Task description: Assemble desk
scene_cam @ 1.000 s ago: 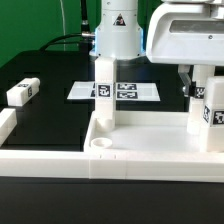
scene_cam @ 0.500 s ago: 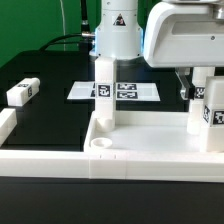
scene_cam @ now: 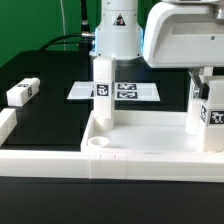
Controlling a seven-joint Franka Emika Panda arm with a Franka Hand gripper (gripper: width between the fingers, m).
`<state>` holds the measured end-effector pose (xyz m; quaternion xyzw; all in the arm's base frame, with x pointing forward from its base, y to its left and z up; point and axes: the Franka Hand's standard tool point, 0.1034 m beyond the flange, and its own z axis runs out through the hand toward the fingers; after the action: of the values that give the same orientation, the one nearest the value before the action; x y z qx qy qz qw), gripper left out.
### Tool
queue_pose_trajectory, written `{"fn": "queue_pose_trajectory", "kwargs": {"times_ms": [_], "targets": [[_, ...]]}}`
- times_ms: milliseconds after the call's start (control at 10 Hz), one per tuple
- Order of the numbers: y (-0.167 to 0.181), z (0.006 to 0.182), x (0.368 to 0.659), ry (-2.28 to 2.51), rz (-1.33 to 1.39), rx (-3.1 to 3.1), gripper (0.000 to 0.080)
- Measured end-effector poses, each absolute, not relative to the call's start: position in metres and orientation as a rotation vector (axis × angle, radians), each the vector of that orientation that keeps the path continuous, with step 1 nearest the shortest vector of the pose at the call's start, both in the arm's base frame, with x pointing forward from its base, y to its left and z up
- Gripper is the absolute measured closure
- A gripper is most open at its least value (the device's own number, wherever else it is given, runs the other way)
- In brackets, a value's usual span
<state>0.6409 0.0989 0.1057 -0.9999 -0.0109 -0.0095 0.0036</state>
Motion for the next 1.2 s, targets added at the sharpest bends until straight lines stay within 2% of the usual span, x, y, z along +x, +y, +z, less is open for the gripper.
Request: {"fn": "queue_pose_trajectory", "kwargs": {"times_ms": [600,1200], "targets": [[0.0988,0.1052,0.6408,0.483,-0.028,-3.089,0.0511],[0.0983,0.1048,0.6412,1.295,-0.017,-2.8,0.0509]]}}
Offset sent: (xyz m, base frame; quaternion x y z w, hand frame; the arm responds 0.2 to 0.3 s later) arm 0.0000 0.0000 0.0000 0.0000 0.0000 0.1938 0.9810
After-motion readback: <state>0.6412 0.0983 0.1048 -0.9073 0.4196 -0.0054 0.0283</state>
